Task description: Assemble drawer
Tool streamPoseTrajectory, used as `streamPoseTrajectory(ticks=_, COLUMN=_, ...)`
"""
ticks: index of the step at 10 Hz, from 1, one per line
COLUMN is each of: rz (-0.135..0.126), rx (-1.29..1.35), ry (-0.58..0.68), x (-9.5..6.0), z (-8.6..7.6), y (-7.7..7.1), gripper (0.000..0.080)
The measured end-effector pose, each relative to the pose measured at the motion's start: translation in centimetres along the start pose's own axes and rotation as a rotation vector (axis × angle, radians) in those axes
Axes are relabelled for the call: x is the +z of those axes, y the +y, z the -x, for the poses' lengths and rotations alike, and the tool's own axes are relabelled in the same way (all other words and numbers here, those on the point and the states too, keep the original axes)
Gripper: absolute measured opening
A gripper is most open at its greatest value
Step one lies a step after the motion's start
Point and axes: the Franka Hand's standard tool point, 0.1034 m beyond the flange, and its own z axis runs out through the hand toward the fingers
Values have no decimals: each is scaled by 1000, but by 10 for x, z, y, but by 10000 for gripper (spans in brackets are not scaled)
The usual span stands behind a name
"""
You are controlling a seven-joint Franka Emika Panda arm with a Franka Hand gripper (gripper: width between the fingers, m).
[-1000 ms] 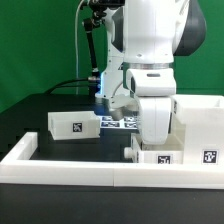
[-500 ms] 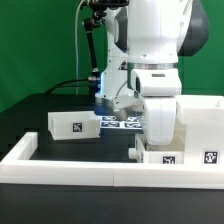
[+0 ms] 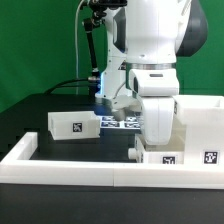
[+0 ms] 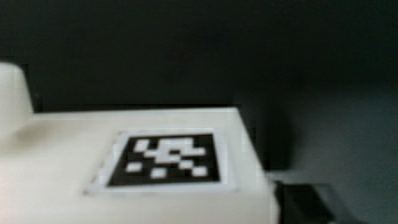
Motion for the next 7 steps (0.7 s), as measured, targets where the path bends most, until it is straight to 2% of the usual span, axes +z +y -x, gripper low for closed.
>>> streamPoseTrajectory(ticks=1, rz=3, rx=0, ry=0, x=-2, z=0, y=1, gripper=446)
streamPoseTrajectory(ticks=2, rz=3, rx=3, ry=-1, x=-3, z=0, y=1, gripper=446)
streamPoseTrajectory(ticks=3, rz=-1, rx=8, ry=-2, x=-6, z=0, y=2, gripper=574)
streamPoseTrajectory(ticks=4, rz=-5, rx=10, ry=-4, x=-10, z=-1, y=3, gripper=628)
streamPoseTrajectory(ticks=5, rz=-16, rx=14, ry=-8, x=-16, z=0, y=5, gripper=628)
streamPoseTrajectory(ticks=7, rz=-31, rx=20, ry=-20, x=-37, z=6, y=21, gripper=645)
